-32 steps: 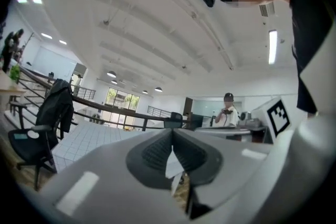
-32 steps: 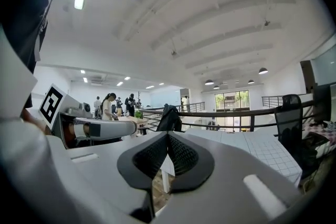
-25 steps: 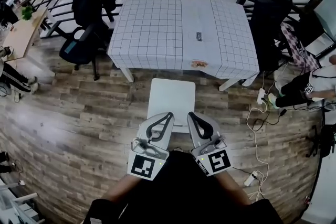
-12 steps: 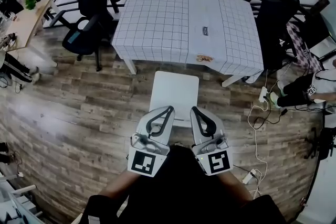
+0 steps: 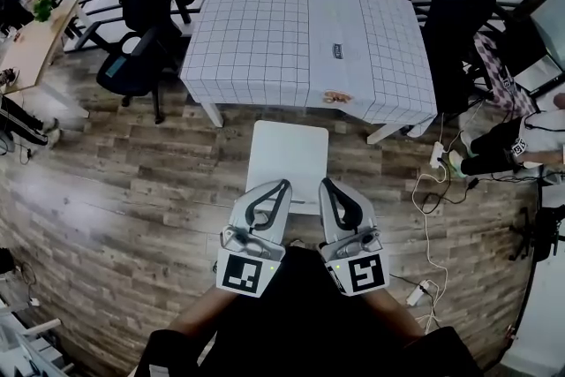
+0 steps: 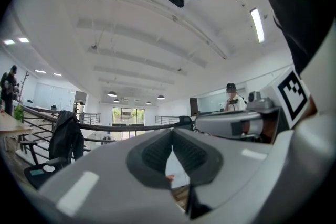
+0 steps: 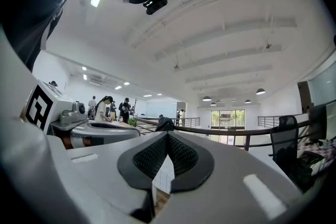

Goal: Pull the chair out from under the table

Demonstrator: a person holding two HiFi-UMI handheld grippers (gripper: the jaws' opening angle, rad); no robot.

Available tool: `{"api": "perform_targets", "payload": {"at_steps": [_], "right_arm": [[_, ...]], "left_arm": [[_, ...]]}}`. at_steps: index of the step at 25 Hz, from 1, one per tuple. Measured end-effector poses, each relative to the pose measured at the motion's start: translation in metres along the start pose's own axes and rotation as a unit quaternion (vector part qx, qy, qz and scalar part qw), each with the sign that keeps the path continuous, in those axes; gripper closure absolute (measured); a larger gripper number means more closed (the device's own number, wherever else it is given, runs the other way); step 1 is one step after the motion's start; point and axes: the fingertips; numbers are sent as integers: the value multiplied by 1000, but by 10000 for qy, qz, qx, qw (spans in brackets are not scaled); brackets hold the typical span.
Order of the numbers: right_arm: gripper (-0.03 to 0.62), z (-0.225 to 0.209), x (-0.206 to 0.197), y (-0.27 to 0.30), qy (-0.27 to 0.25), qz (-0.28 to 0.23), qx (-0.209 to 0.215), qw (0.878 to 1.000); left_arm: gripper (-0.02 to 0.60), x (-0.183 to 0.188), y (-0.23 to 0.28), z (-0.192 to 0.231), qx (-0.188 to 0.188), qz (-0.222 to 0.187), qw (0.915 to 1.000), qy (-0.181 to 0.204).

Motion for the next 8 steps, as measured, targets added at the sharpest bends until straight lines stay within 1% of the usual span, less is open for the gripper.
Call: {"api": "perform_targets", "payload": {"at_steps": [4, 6, 8], "right_arm": [[597, -16, 10, 3, 53, 36, 84, 9999], [597, -12, 11, 15, 77, 81, 123, 9999], [597, -2, 11, 35, 26, 131, 164, 9998]], "left_arm": [[571, 15, 16, -4, 34, 21, 10000, -21], [571, 16, 20, 8, -9, 28, 10000, 43], [571, 14, 22, 29, -75, 25, 9999, 107]]}}
Point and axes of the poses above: the fingertips, and each gripper's own axes: y forward along the fingers, z to its left, x out of its top, and after that the axes turned 12 degrees about -x, right-handed
